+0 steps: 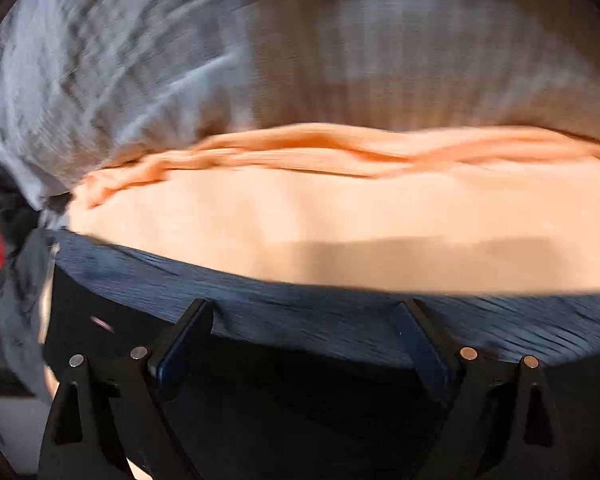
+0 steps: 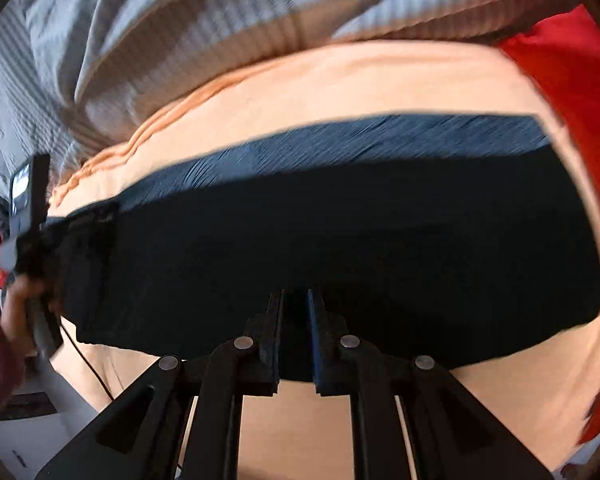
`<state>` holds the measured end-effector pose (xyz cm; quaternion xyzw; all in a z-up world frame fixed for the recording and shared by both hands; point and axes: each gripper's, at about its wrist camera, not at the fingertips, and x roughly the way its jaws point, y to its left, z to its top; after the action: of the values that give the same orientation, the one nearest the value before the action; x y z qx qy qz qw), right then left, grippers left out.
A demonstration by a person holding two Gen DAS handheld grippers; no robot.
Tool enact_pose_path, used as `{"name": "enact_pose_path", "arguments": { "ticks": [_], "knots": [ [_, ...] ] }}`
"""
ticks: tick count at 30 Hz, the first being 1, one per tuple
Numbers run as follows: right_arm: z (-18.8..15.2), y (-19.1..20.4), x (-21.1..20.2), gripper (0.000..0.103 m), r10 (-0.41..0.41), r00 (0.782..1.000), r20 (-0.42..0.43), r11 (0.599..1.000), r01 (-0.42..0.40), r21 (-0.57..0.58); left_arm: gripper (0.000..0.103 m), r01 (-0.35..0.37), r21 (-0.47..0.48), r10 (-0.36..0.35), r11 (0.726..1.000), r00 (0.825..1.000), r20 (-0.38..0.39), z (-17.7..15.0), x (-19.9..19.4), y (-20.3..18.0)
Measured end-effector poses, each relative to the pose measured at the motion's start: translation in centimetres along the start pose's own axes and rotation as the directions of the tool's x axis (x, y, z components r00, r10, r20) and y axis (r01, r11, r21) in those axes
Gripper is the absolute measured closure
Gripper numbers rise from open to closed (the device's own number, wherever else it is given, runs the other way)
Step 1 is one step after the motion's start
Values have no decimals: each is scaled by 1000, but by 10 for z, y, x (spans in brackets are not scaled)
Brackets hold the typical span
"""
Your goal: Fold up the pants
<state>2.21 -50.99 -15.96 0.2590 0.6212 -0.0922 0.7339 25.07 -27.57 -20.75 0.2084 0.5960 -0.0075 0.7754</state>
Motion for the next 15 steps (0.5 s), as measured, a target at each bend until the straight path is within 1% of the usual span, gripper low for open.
{"name": "enact_pose_path", "arguments": {
  "ticks": [1,2,4,5,6,7,9,10,12,14,15],
  "knots": [
    [-1,3,2,90,-6,1000,8,1000,6,15,9,5,-34,-5,999,1000,-15,3,4,16],
    [-7,8,0,90,-12,1000,18,999,11,40,9,31,-81,-34,996,999,-29,4,3,39],
    [-12,21,-3,90,-22,999,28,998,20,59,9,76,-107,-80,991,996,-28,1,-2,67],
    [-17,41,4,90,-34,999,36,998,33,50,9,84,-87,-86,993,996,-18,-6,-6,84],
    [-17,46,3,90,-43,998,43,998,41,42,9,77,-64,-78,995,997,-13,-13,-9,92],
    [-16,60,1,90,-38,998,50,999,36,38,9,67,-45,-68,997,998,-10,-20,-11,100],
    [-16,82,9,89,-17,998,53,999,15,31,9,47,-17,-47,999,999,-16,-28,1,121],
    [-16,93,13,87,-12,999,50,1000,11,22,9,30,-15,-31,999,999,-22,-31,9,127],
    [-16,114,27,70,-3,999,42,1000,3,12,9,69,-67,-70,995,997,-12,-22,27,144],
    [-17,130,46,65,-14,999,33,1000,14,7,9,102,-116,-102,988,995,2,-3,41,157],
    [-18,134,56,64,-39,999,23,999,39,10,9,91,-125,-91,988,996,3,5,44,156]
  ]
}}
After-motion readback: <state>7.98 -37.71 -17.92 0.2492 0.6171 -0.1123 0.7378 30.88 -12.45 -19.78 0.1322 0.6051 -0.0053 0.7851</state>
